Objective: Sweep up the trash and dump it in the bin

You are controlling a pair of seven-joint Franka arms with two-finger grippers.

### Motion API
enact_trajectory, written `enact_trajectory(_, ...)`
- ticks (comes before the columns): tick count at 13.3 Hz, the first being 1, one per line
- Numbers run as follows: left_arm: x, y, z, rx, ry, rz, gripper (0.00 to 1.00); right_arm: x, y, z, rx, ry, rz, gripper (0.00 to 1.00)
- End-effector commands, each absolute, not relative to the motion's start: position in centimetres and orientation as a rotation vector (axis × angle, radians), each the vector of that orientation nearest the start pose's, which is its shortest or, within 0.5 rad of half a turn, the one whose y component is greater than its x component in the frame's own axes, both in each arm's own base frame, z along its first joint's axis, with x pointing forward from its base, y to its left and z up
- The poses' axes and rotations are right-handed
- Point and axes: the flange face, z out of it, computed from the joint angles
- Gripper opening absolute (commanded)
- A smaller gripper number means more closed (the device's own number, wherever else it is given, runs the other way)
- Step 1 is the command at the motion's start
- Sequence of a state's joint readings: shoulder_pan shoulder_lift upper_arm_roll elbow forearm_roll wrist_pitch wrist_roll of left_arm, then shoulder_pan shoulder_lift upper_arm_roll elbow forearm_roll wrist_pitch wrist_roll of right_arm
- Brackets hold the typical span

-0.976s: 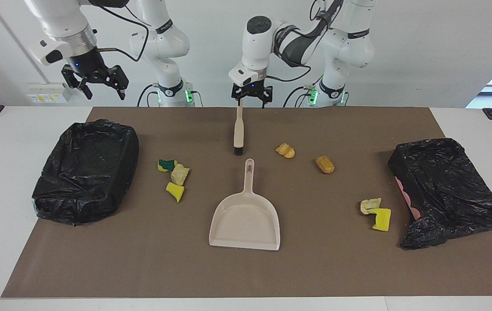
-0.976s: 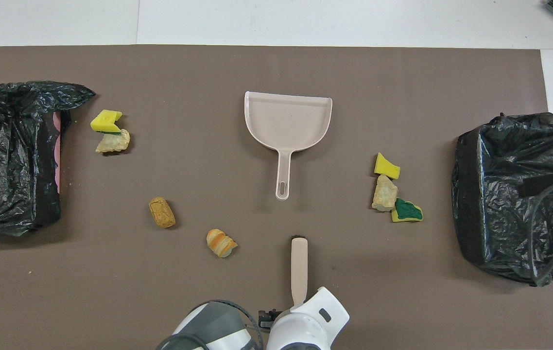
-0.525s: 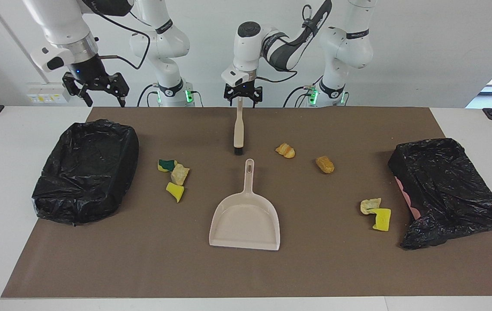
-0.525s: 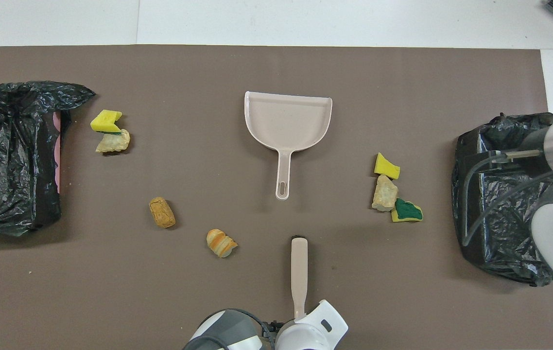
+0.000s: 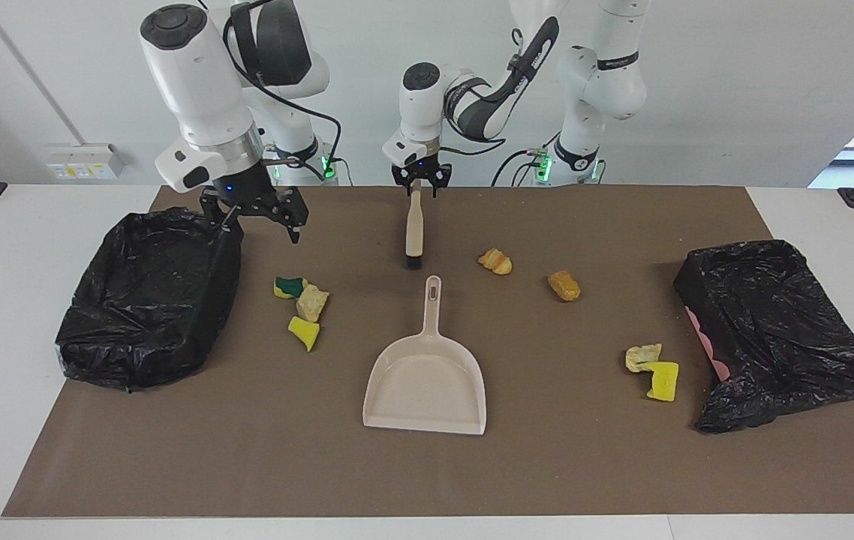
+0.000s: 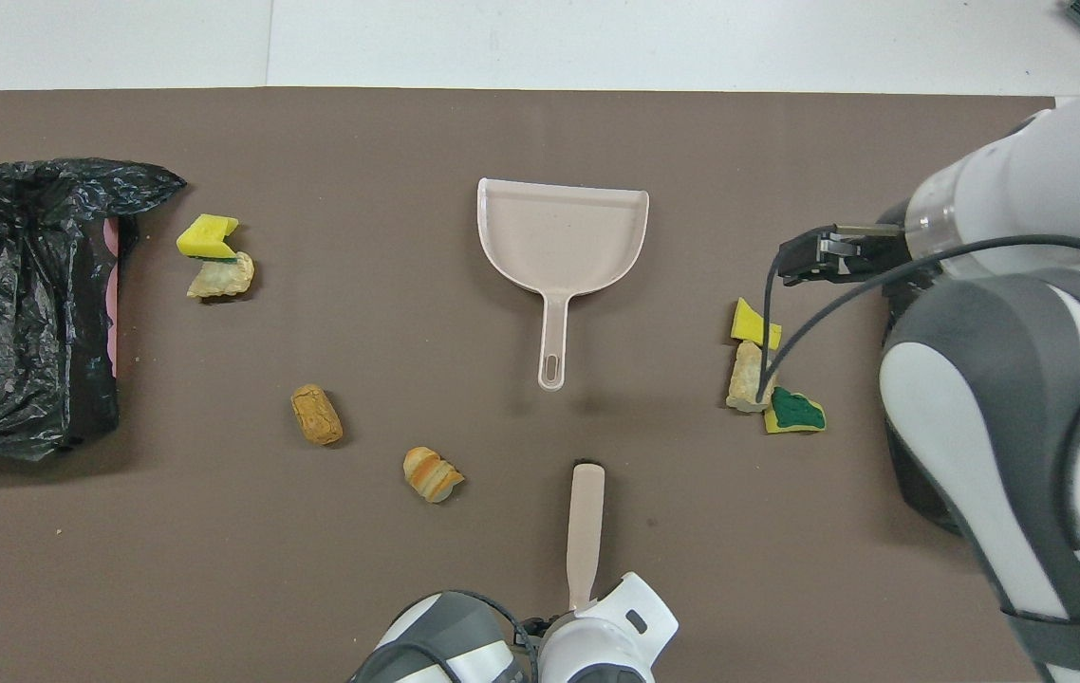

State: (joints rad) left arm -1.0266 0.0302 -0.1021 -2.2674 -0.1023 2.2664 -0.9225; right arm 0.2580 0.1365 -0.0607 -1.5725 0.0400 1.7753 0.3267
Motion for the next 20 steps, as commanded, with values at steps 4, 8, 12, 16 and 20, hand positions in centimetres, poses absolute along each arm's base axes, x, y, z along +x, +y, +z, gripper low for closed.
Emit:
enact_trajectory(4,23.5,-45.2,36.2,-3.092,0.171,0.168,0.0,63.3,18.3,52.4,-3.037,0.316,-0.127,1.0)
enact_trajectory(8,26.8,-41.4,40.1,-3.034,0.061,0.208,0.0,62.4,19.2,49.7,-3.028,0.299,-0.155,1.0)
enact_trajectory(12,33.2,-34.4,43.5,-2.999,0.03,0.141,0.0,62.4,21.4,46.8,-3.044,0.268,-0.116,1.0)
enact_trajectory(16,42.4,-24.6,44.7,-2.977,0.131,0.103,0.0,61.8,24.0,44.7,-3.063,0.204,-0.069,1.0)
enact_trajectory(20,50.2,-15.8,44.9,-2.964,0.247,0.081,0.0,60.4,28.8,42.1,-3.072,0.088,-0.079,1.0)
